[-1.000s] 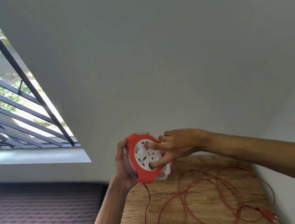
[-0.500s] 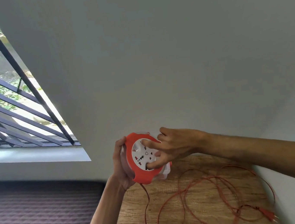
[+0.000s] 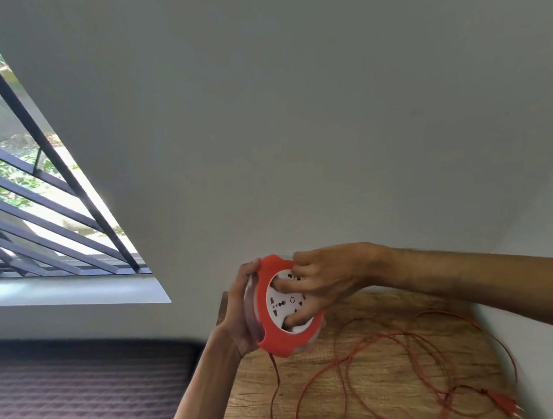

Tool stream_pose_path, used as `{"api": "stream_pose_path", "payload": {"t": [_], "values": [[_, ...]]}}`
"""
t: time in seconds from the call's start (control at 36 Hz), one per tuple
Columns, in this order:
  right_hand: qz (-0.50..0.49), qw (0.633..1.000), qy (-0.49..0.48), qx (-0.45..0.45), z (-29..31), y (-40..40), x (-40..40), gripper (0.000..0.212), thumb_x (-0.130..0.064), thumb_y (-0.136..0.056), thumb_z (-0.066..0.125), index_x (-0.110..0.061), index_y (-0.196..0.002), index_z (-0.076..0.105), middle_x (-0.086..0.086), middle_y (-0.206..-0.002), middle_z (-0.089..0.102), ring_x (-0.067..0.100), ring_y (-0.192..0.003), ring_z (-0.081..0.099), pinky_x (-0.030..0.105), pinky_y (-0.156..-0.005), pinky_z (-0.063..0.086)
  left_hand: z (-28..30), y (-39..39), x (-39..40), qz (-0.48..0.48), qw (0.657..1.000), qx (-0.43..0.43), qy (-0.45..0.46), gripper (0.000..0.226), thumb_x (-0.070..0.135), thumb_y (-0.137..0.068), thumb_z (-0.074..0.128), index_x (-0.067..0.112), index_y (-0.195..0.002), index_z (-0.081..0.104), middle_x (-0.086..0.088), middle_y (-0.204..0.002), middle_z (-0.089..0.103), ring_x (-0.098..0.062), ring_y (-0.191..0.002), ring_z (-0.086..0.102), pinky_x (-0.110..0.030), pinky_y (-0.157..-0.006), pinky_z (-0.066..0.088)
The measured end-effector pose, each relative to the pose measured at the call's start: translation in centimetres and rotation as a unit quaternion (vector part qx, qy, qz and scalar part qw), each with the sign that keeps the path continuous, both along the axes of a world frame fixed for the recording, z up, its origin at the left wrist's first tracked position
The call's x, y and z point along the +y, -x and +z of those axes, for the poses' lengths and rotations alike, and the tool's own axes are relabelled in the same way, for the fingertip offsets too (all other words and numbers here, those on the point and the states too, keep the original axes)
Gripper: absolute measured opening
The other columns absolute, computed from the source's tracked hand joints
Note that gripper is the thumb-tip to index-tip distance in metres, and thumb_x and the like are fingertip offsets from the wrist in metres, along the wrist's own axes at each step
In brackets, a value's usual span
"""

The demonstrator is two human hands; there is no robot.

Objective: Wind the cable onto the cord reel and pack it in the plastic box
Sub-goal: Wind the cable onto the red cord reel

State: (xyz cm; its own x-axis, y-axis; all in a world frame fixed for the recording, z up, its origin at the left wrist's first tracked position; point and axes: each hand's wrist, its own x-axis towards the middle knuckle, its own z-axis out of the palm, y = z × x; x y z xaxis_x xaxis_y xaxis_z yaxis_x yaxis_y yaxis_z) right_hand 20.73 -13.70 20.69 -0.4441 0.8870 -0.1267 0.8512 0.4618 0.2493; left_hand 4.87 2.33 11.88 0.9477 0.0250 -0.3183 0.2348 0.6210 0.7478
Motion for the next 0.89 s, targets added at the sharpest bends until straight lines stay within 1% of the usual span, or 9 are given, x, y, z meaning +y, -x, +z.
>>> {"api": "stream_pose_path", "payload": {"t": [0.11, 0.22, 0.31, 0.44, 0.5, 0.61, 0.67, 0.75, 0.89], "values": [[0.019, 0.982, -0.155, -0.104, -1.1, 0.6, -0.3, 0.043, -0.030, -0.112, 0.035, -0.030, -0.154, 0.040, 0.014, -0.098, 0.063, 0.024, -0.067, 0.062, 0.036, -0.066, 0.048, 1.0, -0.4, -0.2, 0.032, 0.998, -0.033, 0.034, 0.096, 0.072, -0.081, 0.080, 0.007, -0.151, 0.066, -0.029, -0.139, 0.068, -0.044, -0.119, 0.070, -0.056, -0.102, 0.056], [-0.192, 0.938, -0.269, 0.101, -2.6, 2.6, 0.0, 0.063, -0.066, -0.091, 0.060, -0.028, -0.141, 0.064, 0.000, -0.082, 0.076, 0.020, -0.055, 0.066, 0.024, -0.053, 0.043, 1.7, -1.4, 0.2, 0.048, 0.993, -0.105, 0.039, 0.093, 0.063, -0.095, 0.063, 0.005, -0.165, 0.044, -0.029, -0.151, 0.055, -0.045, -0.133, 0.058, -0.056, -0.111, 0.050], [-0.415, 0.819, -0.276, 0.283, -1.9, 5.3, 1.3, 0.073, -0.086, -0.073, 0.055, -0.033, -0.120, 0.075, -0.008, -0.081, 0.077, 0.015, -0.065, 0.072, 0.027, -0.063, 0.056, 2.3, -1.8, 0.0, 0.081, 0.986, -0.144, 0.031, 0.090, 0.059, -0.097, 0.061, 0.001, -0.164, 0.043, -0.027, -0.144, 0.060, -0.043, -0.128, 0.064, -0.054, -0.107, 0.055], [-0.621, 0.506, -0.186, 0.569, -0.9, 5.3, 2.9, 0.074, -0.087, -0.070, 0.063, -0.015, -0.072, 0.076, -0.001, -0.060, 0.073, 0.012, -0.049, 0.068, 0.032, -0.052, 0.056, 2.2, -2.3, -0.4, 0.162, 0.971, -0.177, 0.011, 0.078, 0.060, -0.095, 0.064, 0.007, -0.151, 0.056, -0.022, -0.135, 0.068, -0.039, -0.121, 0.069, -0.051, -0.099, 0.061], [-0.627, 0.469, -0.182, 0.595, -1.9, 4.9, 2.9, 0.062, -0.062, -0.095, 0.056, -0.010, -0.071, 0.078, 0.004, -0.058, 0.073, 0.013, -0.045, 0.064, 0.041, -0.060, 0.063, 2.3, -2.4, -0.5, 0.170, 0.966, -0.195, 0.012, 0.073, 0.060, -0.095, 0.064, 0.010, -0.148, 0.055, -0.021, -0.132, 0.068, -0.038, -0.115, 0.070, -0.050, -0.093, 0.062], [-0.577, 0.594, -0.210, 0.520, -3.6, 4.6, 2.4, 0.063, -0.045, -0.113, 0.041, -0.009, -0.076, 0.078, -0.003, -0.055, 0.070, 0.013, -0.049, 0.068, 0.034, -0.067, 0.064, 2.4, -2.5, -0.4, 0.155, 0.969, -0.193, -0.013, 0.073, 0.061, -0.093, 0.065, 0.014, -0.148, 0.055, -0.022, -0.132, 0.066, -0.039, -0.111, 0.070, -0.051, -0.090, 0.060], [-0.489, 0.722, -0.210, 0.441, -3.7, 4.4, 1.6, 0.069, -0.056, -0.112, 0.036, -0.010, -0.080, 0.076, -0.010, -0.063, 0.069, 0.009, -0.052, 0.065, 0.025, -0.062, 0.059, 2.4, -2.3, 0.0, 0.165, 0.968, -0.188, -0.001, 0.072, 0.061, -0.093, 0.065, 0.012, -0.146, 0.058, -0.019, -0.131, 0.069, -0.037, -0.113, 0.071, -0.051, -0.092, 0.062], [-0.299, 0.908, -0.231, 0.179, -3.8, 3.3, 0.2, 0.054, -0.047, -0.110, 0.039, -0.016, -0.082, 0.073, -0.005, -0.067, 0.069, 0.015, -0.049, 0.059, 0.027, -0.048, 0.046, 2.4, -1.8, 0.7, 0.171, 0.968, -0.182, 0.017, 0.073, 0.061, -0.094, 0.062, 0.009, -0.146, 0.063, -0.020, -0.134, 0.070, -0.036, -0.119, 0.071, -0.050, -0.099, 0.062], [-0.086, 0.976, -0.202, 0.003, -2.9, 0.6, -1.0, 0.040, -0.043, -0.104, 0.044, -0.017, -0.103, 0.075, 0.007, -0.108, 0.067, 0.022, -0.089, 0.062, 0.037, -0.070, 0.047, 1.7, -1.1, 0.4, 0.112, 0.983, -0.144, 0.030, 0.092, 0.063, -0.097, 0.054, -0.001, -0.162, 0.042, -0.026, -0.148, 0.054, -0.043, -0.129, 0.059, -0.055, -0.108, 0.050]]}}
